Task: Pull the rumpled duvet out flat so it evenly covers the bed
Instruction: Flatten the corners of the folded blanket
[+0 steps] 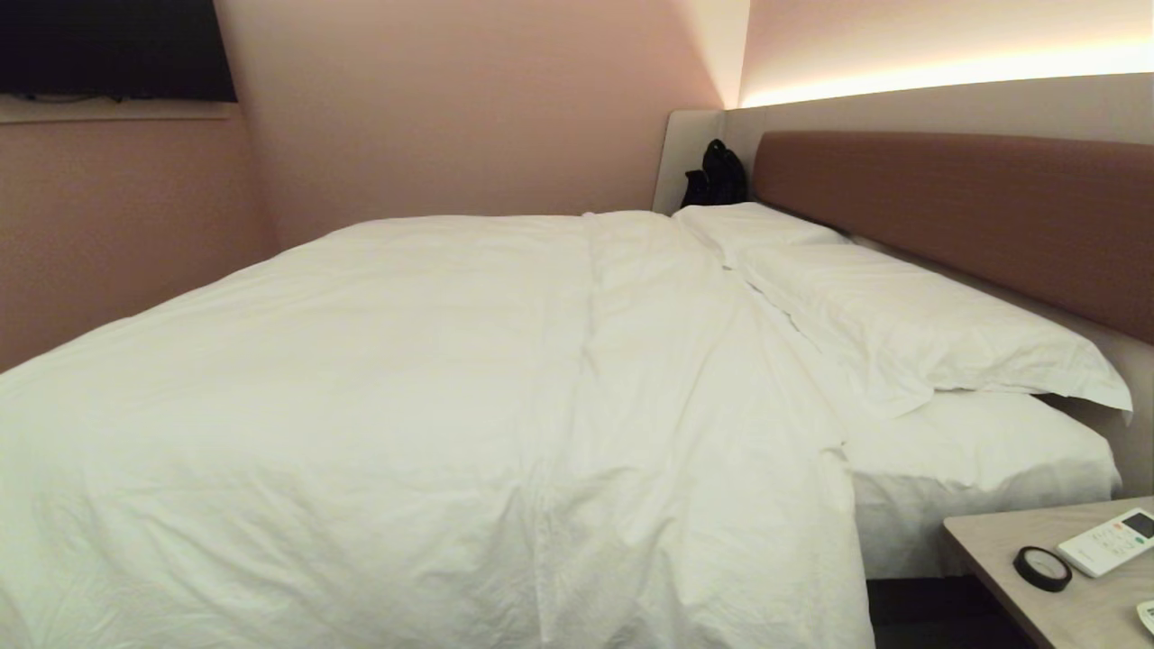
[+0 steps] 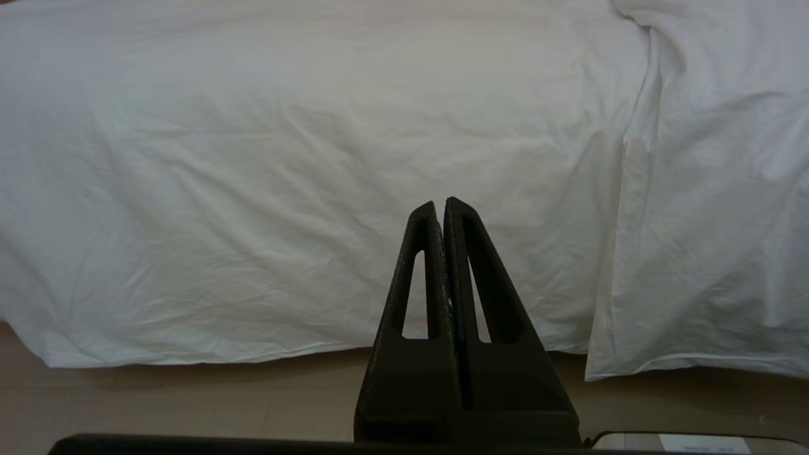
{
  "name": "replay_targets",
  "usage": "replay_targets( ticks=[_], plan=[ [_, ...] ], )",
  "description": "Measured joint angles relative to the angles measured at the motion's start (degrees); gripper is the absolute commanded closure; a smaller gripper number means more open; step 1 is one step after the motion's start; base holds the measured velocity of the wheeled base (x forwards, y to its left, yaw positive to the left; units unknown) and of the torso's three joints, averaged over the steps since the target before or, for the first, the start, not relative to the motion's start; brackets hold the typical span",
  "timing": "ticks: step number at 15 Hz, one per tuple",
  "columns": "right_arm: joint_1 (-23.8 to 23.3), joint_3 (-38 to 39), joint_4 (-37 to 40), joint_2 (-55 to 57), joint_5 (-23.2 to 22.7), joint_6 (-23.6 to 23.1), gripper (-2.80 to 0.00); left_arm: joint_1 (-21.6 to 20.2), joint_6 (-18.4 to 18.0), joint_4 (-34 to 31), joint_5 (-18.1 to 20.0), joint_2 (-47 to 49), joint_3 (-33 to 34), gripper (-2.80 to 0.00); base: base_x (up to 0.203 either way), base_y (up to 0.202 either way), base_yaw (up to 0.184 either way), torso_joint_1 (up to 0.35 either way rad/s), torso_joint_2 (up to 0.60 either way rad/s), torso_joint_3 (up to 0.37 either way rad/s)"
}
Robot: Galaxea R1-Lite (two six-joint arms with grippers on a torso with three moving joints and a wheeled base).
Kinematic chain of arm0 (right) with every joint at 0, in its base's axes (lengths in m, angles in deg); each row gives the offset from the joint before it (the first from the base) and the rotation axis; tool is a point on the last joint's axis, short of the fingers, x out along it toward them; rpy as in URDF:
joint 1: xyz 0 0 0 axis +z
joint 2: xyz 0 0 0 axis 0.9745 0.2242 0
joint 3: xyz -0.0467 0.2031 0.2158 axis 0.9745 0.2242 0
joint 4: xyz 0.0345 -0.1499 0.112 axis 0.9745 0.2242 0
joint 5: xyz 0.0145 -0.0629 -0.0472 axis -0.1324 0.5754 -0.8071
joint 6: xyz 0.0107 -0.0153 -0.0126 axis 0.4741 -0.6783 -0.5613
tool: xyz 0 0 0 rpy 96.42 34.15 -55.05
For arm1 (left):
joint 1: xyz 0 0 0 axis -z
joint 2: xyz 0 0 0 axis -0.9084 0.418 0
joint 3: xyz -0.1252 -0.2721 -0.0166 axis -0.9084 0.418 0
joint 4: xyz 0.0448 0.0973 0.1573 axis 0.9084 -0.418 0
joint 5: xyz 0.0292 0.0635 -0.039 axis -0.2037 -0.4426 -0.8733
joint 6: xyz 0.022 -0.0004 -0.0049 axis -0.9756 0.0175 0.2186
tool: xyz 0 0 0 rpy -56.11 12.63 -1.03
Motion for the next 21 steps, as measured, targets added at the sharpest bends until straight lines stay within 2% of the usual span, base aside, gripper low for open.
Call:
replay_targets(
  ticks=[21],
  plan=[
    [0.0, -0.55, 0.31, -0.02, 0.19, -0.79, 0.0, 0.0, 0.95, 0.09, 0.02, 0.0, 0.47, 0.0, 0.0, 0.0, 0.0, 0.0, 0.0, 0.0]
  ],
)
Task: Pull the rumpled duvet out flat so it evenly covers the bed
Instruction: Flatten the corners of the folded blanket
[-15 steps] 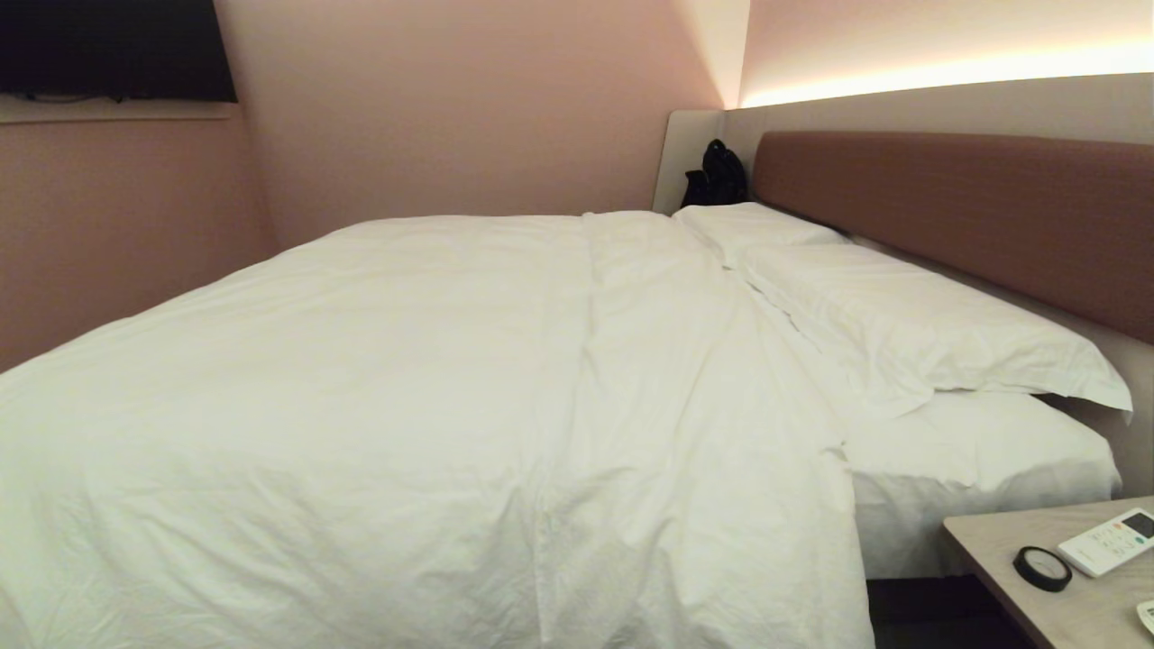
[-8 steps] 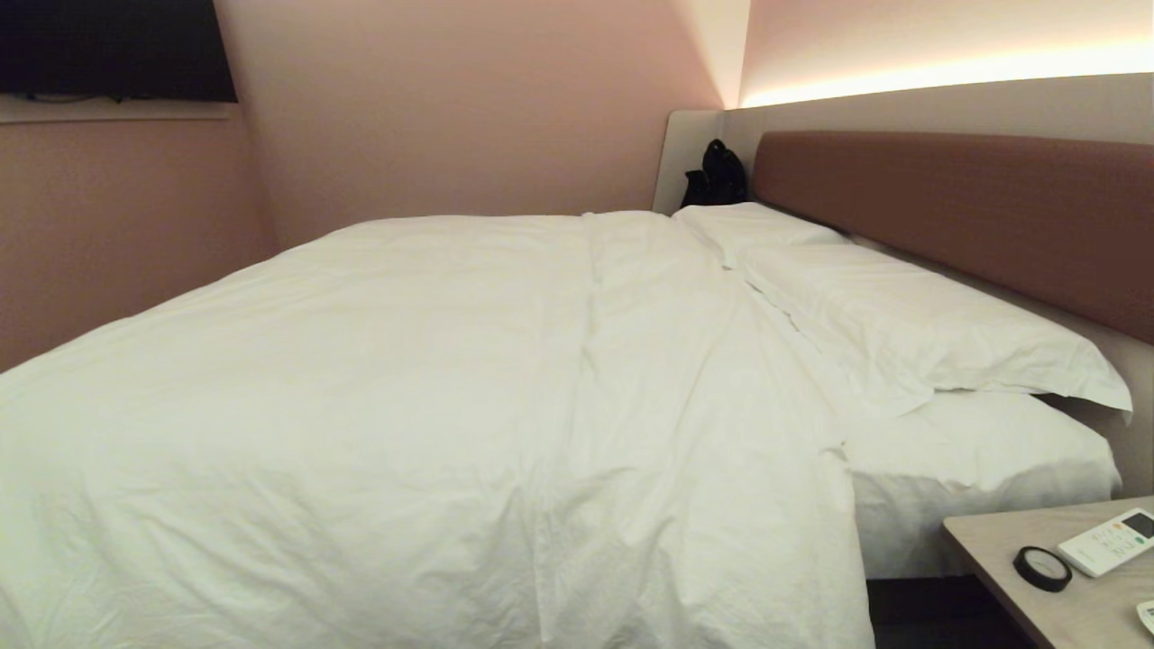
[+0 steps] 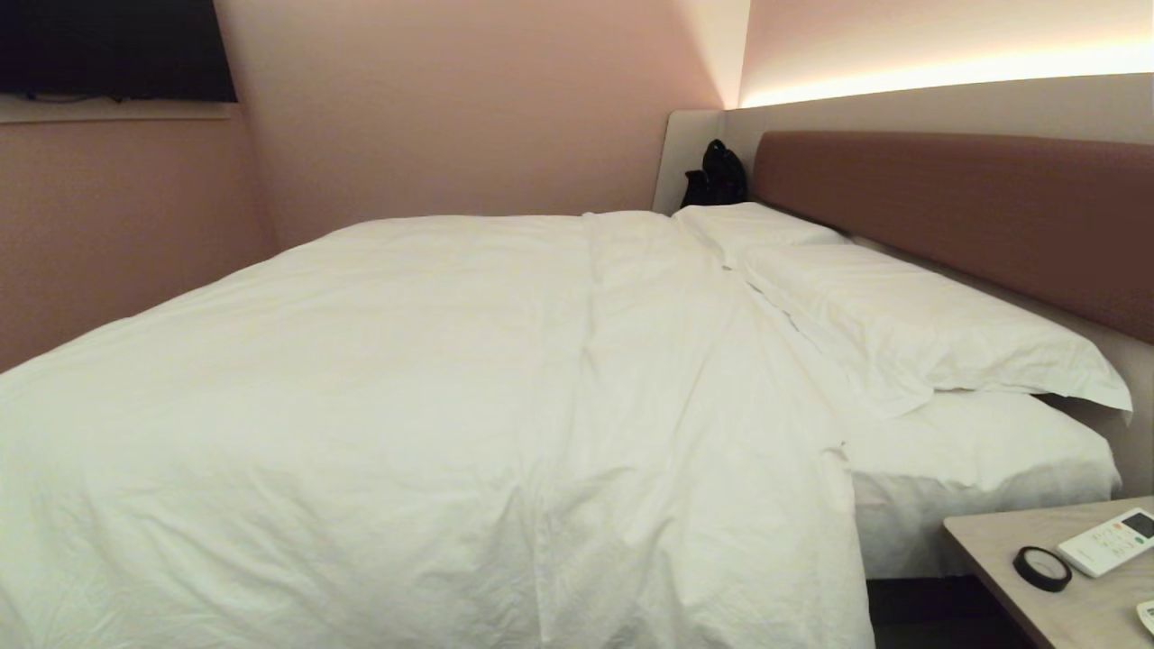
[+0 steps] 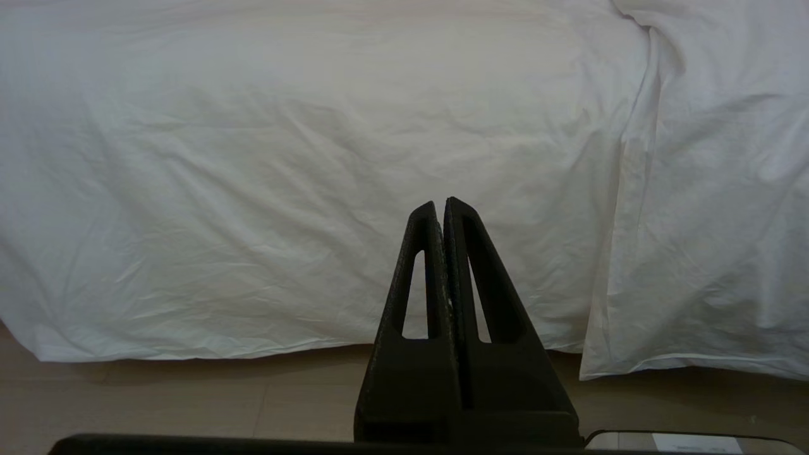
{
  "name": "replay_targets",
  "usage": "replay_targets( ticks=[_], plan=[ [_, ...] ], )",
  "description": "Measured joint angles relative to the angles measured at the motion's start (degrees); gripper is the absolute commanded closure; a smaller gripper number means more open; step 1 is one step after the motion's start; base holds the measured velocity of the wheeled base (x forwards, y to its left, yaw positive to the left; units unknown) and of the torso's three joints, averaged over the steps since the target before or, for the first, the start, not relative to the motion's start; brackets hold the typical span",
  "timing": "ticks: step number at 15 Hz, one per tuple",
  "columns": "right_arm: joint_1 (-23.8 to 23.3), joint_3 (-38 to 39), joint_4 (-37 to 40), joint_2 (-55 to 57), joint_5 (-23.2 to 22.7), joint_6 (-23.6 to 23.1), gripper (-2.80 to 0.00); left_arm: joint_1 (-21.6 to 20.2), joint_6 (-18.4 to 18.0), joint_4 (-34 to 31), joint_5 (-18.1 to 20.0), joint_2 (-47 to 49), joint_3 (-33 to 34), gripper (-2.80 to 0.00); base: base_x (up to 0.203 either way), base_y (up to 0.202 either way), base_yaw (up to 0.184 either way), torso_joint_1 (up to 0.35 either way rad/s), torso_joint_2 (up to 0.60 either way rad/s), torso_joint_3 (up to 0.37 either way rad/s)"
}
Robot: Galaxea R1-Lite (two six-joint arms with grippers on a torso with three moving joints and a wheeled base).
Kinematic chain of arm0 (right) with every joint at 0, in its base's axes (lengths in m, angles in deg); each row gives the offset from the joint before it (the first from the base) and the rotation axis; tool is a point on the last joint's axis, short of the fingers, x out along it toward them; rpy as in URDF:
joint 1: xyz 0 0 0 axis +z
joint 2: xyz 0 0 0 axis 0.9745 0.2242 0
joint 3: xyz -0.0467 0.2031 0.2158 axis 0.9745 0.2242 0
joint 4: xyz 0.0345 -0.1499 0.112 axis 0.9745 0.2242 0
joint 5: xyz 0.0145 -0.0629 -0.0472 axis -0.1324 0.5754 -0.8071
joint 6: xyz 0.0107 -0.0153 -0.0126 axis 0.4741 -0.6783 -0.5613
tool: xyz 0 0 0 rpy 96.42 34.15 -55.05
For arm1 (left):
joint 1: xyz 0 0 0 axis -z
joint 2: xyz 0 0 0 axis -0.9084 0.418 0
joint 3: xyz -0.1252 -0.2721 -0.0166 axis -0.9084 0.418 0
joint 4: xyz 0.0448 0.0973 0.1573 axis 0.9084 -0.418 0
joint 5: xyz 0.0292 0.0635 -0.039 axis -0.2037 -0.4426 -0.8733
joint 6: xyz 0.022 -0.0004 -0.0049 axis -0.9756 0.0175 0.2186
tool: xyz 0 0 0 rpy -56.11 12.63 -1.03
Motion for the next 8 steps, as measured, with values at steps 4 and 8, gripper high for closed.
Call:
replay_targets(
  ticks=[4, 8],
  plan=[
    [0.0, -8.26, 2.02, 0.12, -0.82, 0.35, 0.0, 0.0, -0.02, -0.02, -0.03, 0.0, 0.0, 0.0, 0.0, 0.0, 0.0, 0.0, 0.0, 0.0],
    [0.07, -18.92, 7.34, 5.58, -3.64, 2.83, 0.0, 0.0, 0.0, -0.02, -0.02, 0.0, 0.02, 0.0, 0.0, 0.0, 0.0, 0.0, 0.0, 0.0]
  ],
)
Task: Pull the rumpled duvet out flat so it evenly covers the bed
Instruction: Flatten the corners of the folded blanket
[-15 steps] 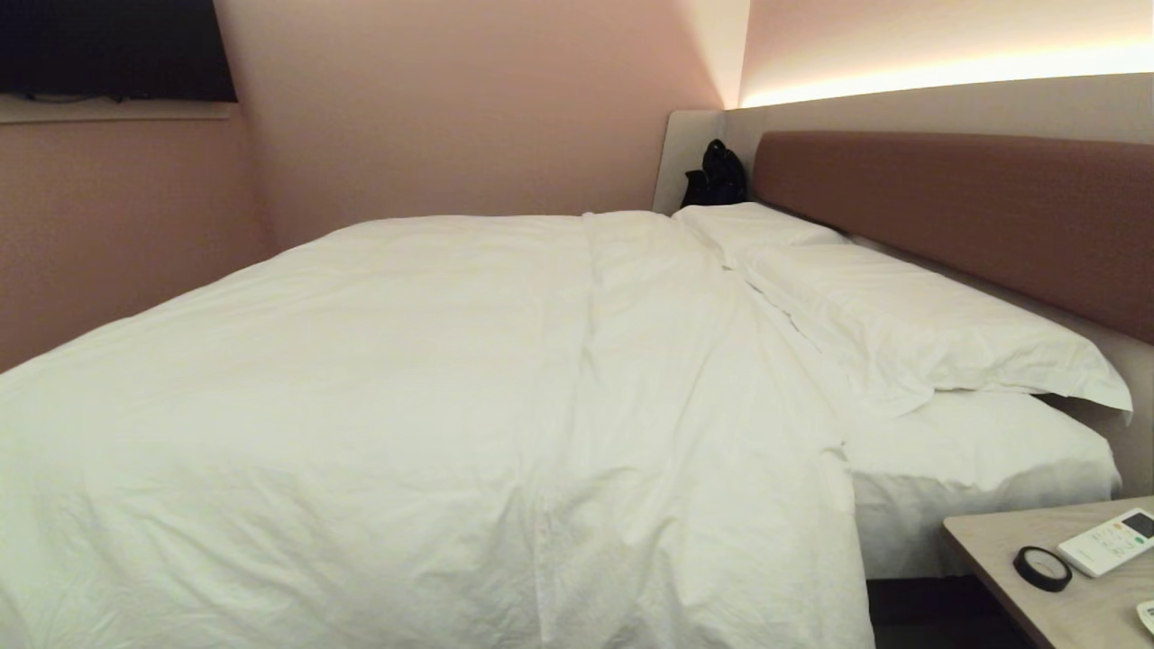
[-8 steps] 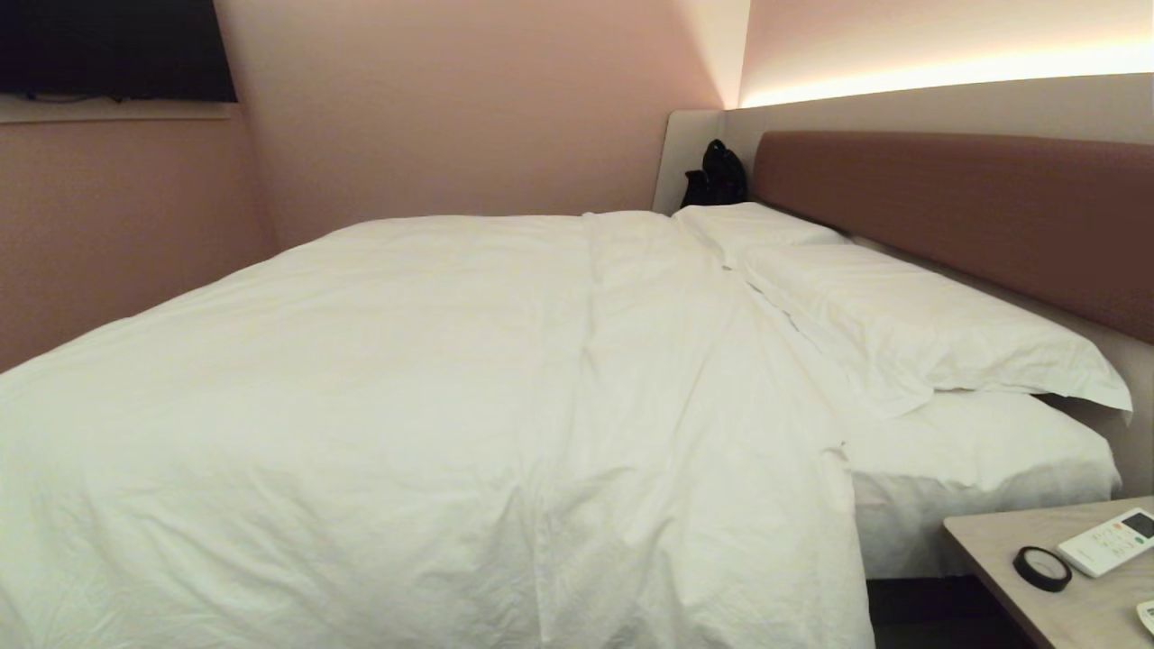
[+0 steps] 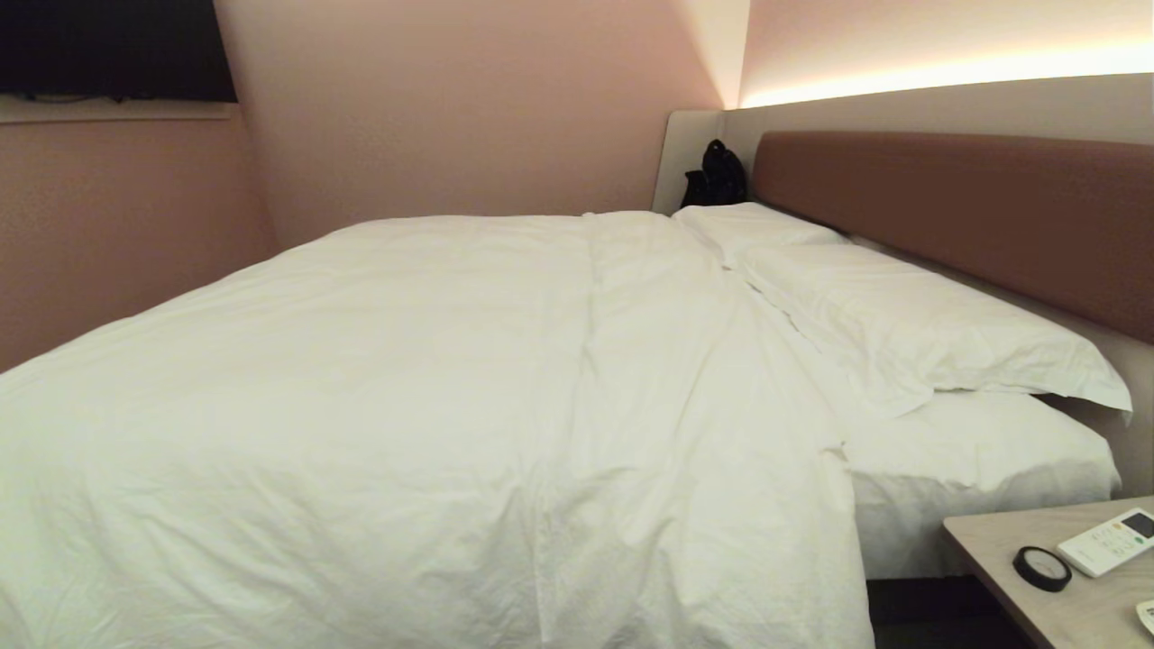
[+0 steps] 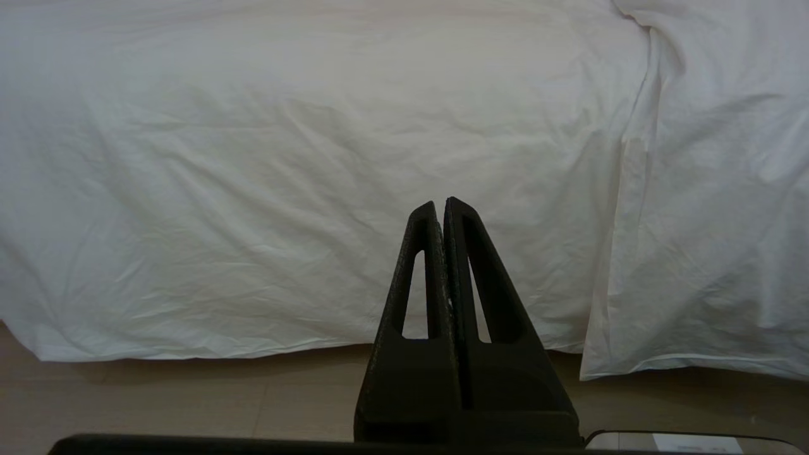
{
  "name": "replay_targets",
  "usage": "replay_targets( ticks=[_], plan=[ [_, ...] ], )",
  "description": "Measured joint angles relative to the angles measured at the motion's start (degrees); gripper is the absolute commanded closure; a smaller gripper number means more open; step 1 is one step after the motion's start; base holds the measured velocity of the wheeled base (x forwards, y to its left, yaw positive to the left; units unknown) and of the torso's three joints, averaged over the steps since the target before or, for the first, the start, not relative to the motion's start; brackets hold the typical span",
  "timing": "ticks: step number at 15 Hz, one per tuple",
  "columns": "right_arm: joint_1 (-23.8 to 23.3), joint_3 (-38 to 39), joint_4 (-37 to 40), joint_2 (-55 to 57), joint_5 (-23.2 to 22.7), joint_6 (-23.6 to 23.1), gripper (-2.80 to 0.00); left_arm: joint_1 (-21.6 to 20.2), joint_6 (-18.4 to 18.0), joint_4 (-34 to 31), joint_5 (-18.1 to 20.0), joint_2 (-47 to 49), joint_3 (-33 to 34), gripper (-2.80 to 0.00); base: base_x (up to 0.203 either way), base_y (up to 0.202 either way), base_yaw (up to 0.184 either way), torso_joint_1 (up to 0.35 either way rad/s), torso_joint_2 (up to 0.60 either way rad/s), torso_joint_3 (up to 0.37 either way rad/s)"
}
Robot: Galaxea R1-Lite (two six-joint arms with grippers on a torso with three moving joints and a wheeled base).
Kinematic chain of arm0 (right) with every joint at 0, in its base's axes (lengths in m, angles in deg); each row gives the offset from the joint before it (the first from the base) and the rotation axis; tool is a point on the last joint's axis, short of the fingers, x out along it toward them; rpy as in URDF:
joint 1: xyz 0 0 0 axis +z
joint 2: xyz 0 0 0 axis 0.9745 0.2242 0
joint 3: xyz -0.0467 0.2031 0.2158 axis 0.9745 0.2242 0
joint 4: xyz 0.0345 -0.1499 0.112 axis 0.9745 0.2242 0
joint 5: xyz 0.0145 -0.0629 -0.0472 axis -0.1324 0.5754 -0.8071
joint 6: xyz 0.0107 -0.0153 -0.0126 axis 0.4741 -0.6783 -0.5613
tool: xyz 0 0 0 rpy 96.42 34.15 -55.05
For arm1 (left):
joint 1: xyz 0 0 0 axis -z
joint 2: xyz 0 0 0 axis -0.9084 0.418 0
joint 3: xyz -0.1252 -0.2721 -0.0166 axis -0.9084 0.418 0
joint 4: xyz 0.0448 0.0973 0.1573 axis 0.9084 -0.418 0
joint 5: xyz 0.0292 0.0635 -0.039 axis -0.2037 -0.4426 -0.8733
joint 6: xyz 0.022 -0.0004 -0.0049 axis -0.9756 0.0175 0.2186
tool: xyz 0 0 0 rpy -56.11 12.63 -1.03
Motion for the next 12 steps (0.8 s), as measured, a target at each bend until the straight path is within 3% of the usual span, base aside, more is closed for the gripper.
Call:
replay_targets(
  ticks=[6, 12],
  plan=[
    [2.03, -6.77, 1.67, 23.72, -3.92, 7.1, 0.0, 0.0, -0.02, 0.02, 0.0, 0.0, 0.0, 0.0, 0.0, 0.0, 0.0, 0.0, 0.0, 0.0],
    [2.07, -10.08, -7.17, 58.81, -5.6, 10.31, 0.0, 0.0, -0.02, -0.01, -0.01, 0.0, 0.0, 0.0, 0.0, 0.0, 0.0, 0.0, 0.0, 0.0]
  ],
)
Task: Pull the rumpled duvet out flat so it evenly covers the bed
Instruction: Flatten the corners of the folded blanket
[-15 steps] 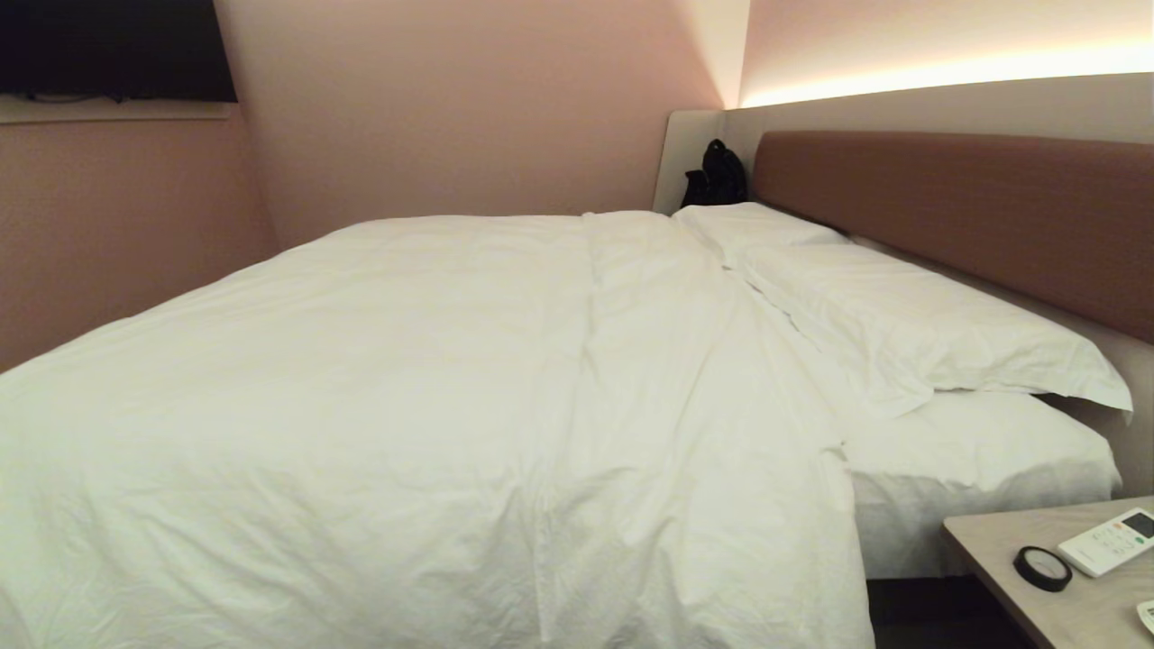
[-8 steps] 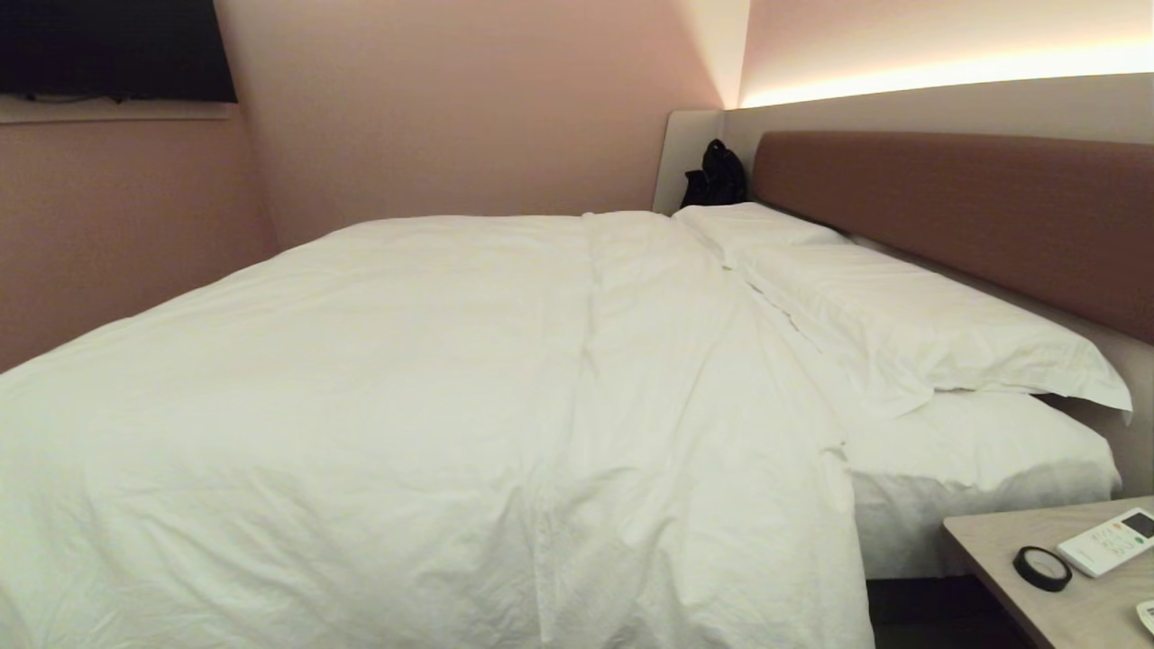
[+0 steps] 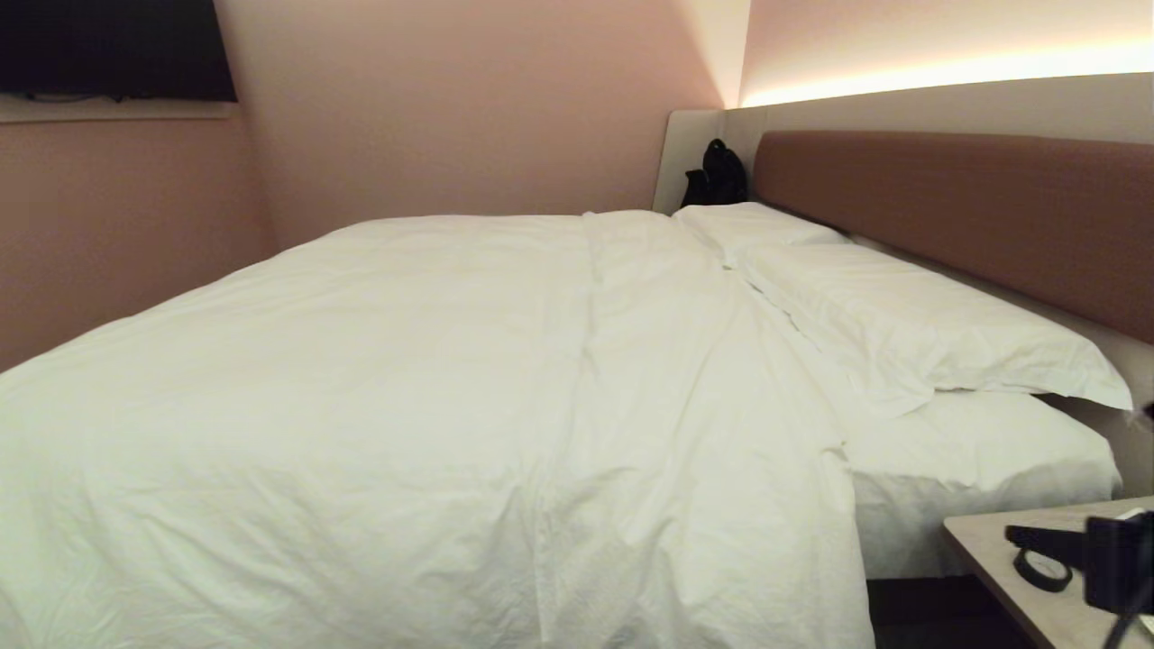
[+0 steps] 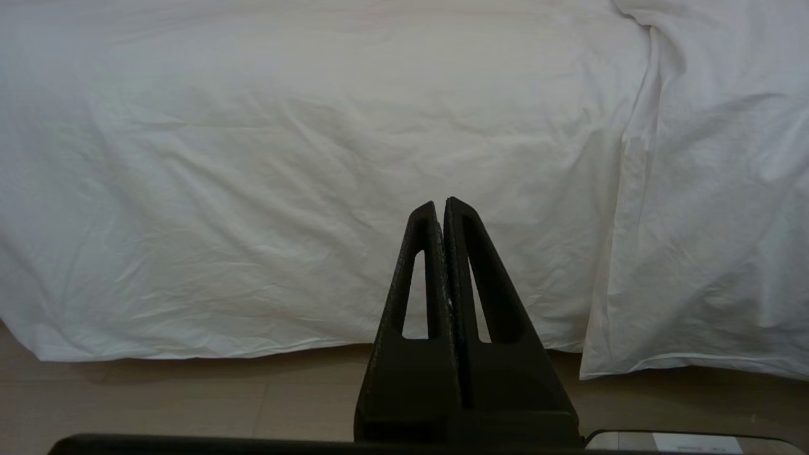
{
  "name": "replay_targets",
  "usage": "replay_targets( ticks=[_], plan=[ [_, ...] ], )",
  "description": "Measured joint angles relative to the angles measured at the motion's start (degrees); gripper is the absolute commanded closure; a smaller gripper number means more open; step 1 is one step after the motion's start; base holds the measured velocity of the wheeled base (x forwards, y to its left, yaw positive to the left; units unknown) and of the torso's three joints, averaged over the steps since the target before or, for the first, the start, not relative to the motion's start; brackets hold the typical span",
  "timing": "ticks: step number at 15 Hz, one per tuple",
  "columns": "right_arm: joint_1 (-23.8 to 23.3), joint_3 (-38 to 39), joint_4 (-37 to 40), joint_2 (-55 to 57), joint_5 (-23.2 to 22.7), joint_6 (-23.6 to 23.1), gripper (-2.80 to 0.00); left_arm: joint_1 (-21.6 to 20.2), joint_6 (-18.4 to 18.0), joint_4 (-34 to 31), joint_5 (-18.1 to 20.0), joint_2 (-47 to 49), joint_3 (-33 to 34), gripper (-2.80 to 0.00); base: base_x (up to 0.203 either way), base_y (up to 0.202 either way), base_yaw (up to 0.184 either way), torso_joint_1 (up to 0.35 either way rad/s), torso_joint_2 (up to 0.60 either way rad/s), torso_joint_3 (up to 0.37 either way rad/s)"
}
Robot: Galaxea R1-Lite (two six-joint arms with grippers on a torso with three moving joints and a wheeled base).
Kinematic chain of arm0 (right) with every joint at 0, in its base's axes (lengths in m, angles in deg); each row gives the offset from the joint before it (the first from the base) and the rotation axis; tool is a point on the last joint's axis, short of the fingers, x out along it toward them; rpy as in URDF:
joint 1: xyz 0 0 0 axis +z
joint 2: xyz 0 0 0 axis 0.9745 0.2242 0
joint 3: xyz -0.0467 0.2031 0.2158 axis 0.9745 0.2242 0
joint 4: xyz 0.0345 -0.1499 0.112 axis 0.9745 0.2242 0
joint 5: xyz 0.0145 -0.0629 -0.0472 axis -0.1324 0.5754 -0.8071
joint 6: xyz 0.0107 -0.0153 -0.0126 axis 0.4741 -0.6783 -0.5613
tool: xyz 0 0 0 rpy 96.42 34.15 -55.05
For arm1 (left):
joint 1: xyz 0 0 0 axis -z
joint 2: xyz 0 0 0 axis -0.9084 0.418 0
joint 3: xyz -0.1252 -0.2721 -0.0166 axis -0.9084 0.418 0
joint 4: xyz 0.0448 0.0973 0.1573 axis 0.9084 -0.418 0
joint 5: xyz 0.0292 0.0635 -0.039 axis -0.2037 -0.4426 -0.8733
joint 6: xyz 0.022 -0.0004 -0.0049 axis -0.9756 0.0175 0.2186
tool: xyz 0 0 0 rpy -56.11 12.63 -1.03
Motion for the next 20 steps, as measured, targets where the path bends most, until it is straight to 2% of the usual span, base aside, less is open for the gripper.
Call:
replay_targets(
  ticks=[6, 11, 12, 20],
  plan=[
    [-2.32, -11.77, -14.68, 28.6, -0.28, -0.24, 0.0, 0.0, -0.01, 0.01, 0.01, 0.0, 0.0, 0.0, 0.0, 0.0, 0.0, 0.0, 0.0, 0.0],
    [-2.88, -15.53, -21.65, 38.96, -0.33, -0.25, 0.0, 0.0, -0.01, 0.0, 0.01, 0.0, -0.02, 0.0, 0.0, 0.0, 0.0, 0.0, 0.0, 0.0],
    [-2.9, -15.74, -22.31, 40.41, -0.33, -0.21, -2.8, 0.0, 0.02, 0.01, -0.01, 0.0, -0.02, 0.0, 0.0, 0.0, 0.0, 0.0, 0.0, 0.0],
    [-2.44, -15.31, -22.68, 46.3, -0.44, -0.15, -2.8, 0.0, 0.01, 0.01, -0.01, 0.0, -0.02, 0.0, 0.0, 0.0, 0.0, 0.0, 0.0, 0.0]
  ],
)
